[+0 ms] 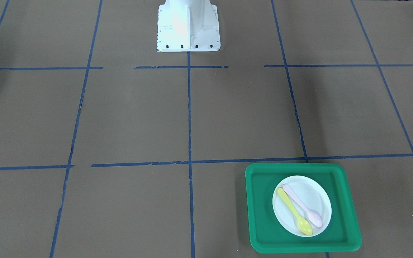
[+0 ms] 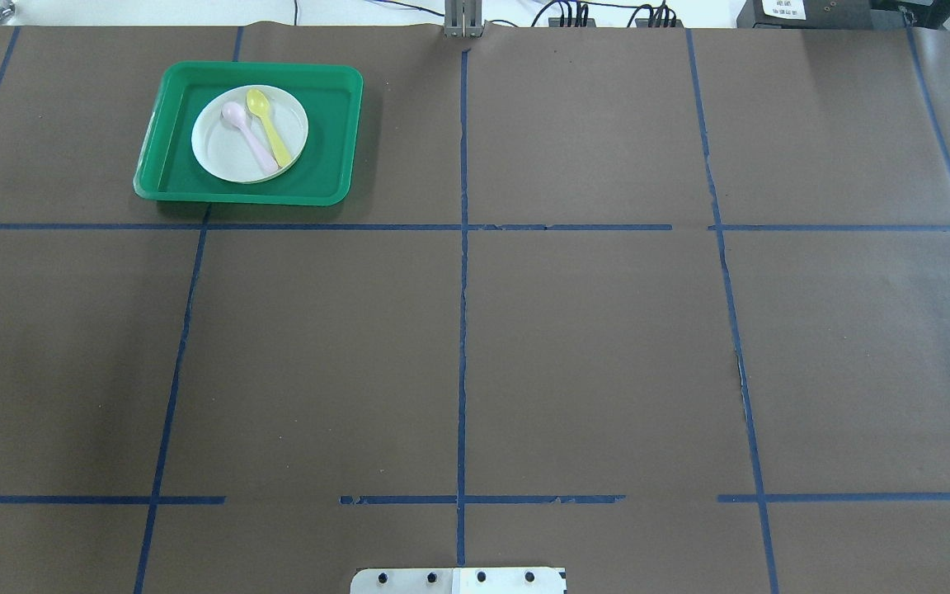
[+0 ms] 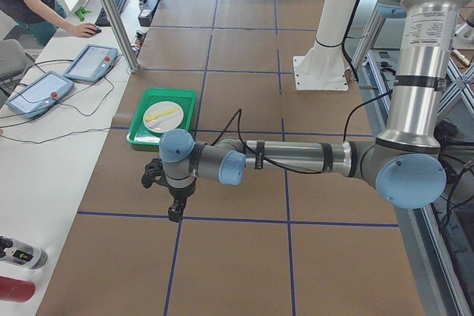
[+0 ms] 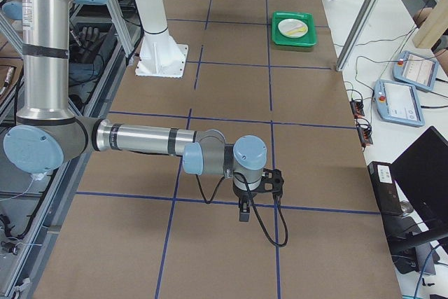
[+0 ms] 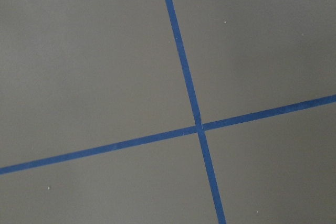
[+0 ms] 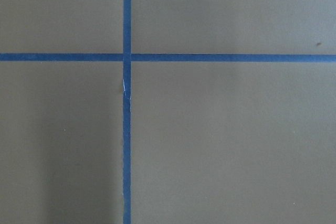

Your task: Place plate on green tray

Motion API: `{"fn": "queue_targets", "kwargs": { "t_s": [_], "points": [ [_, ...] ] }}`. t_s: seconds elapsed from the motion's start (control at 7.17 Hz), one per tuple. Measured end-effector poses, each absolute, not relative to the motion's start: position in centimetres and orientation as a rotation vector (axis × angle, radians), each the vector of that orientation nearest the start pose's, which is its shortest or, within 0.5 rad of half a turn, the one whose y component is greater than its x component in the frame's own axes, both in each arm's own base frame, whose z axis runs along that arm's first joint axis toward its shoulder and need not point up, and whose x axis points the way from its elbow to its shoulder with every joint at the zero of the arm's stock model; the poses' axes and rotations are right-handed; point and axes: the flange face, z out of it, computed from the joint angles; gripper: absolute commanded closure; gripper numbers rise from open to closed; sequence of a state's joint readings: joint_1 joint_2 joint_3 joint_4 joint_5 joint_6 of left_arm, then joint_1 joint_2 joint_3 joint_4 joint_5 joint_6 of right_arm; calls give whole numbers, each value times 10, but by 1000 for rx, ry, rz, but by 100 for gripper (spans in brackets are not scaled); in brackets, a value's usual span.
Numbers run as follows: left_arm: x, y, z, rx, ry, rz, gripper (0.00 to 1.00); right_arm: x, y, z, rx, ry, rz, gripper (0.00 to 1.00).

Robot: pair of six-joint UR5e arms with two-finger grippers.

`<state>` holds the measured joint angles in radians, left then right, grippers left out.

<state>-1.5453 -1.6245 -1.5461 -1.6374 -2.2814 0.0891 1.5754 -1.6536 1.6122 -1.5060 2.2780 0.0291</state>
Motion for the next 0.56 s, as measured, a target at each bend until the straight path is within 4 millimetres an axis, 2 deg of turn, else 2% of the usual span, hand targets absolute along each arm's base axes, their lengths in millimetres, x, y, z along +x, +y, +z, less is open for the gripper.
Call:
{"fn": "queue_targets", "kwargs": {
  "t_s": [0.28,0.56],
  "points": [
    [-65,-487,664,44,765,71,0,71,-458,676,14,-707,24,0],
    [-72,-459,669,27,786,23,0,71,-458,676,14,-707,24,0]
  ]
}}
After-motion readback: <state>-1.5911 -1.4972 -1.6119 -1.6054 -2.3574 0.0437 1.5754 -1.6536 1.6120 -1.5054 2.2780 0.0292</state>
